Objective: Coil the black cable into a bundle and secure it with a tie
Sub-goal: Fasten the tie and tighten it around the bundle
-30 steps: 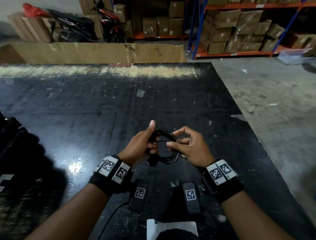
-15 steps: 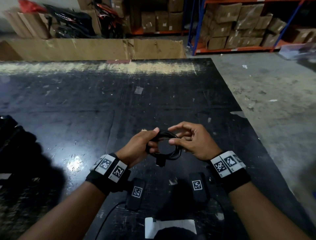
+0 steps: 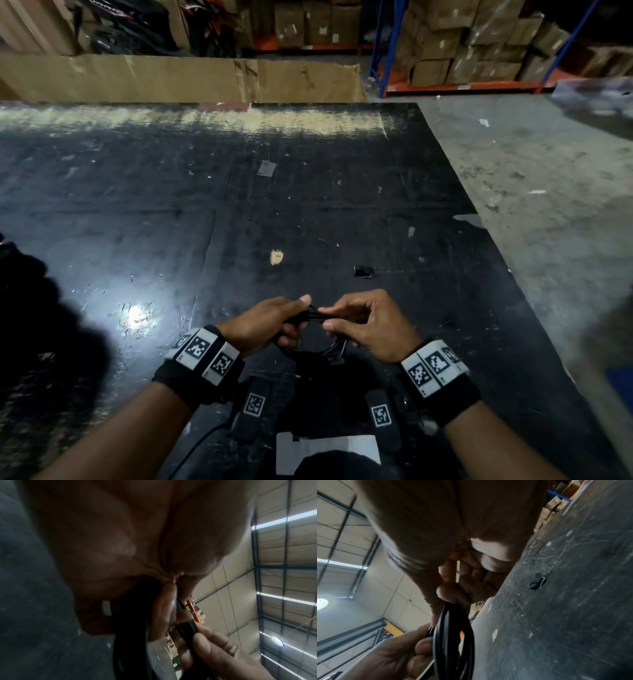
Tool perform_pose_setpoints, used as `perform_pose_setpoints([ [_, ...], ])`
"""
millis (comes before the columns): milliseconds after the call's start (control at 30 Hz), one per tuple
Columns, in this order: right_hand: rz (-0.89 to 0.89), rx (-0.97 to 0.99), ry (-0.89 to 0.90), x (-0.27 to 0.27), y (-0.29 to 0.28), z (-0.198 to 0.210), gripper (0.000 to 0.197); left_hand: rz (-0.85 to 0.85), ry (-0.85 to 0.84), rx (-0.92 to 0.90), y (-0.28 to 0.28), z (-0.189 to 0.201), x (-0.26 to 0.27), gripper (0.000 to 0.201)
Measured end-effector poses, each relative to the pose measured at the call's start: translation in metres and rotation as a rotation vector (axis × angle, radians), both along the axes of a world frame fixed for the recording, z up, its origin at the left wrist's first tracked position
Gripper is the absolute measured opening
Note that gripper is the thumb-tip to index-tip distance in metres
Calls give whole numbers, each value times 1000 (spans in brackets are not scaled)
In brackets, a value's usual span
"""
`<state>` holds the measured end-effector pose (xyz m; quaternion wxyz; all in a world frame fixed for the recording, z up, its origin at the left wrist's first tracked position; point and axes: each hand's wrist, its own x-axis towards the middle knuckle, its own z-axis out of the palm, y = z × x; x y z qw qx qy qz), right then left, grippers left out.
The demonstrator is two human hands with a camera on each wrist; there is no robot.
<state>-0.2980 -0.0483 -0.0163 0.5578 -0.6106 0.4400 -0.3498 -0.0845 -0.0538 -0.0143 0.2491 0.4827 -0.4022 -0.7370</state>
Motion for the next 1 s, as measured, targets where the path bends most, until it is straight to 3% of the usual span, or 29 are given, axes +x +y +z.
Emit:
perform_pose_setpoints([
  [100,20,21,29,-3,2,0,16,29,46,46,2,-12,-1,41],
  [233,-20,-27,138,-19,-23,0,16,145,17,-25,0,-17,-3,40],
  [300,-173,-112,313,-35,-51,-7,9,218,-15,-75,-3,-20,-1,41],
  [367,-269,-230,631,-51,-78,-13,9,286,-26,-103,-6,-22,2,43],
  [467,-154,-296,921,-53,-107,-21,20,348,-48,-106,-9,-28,4,43],
  [633,79,-314,1109,-31,-130,-38,32,411,-89,-134,-13,-32,4,41],
  [800,-58,-343,979,-23,-134,-34,15,471,-117,-192,-15,-25,4,38],
  [933,-306,-228,573,-10,-120,-17,9,474,-164,-272,-18,-21,0,29],
  [1000,-337,-171,330,2,-104,-3,9,464,-199,-350,-20,-15,-6,26],
])
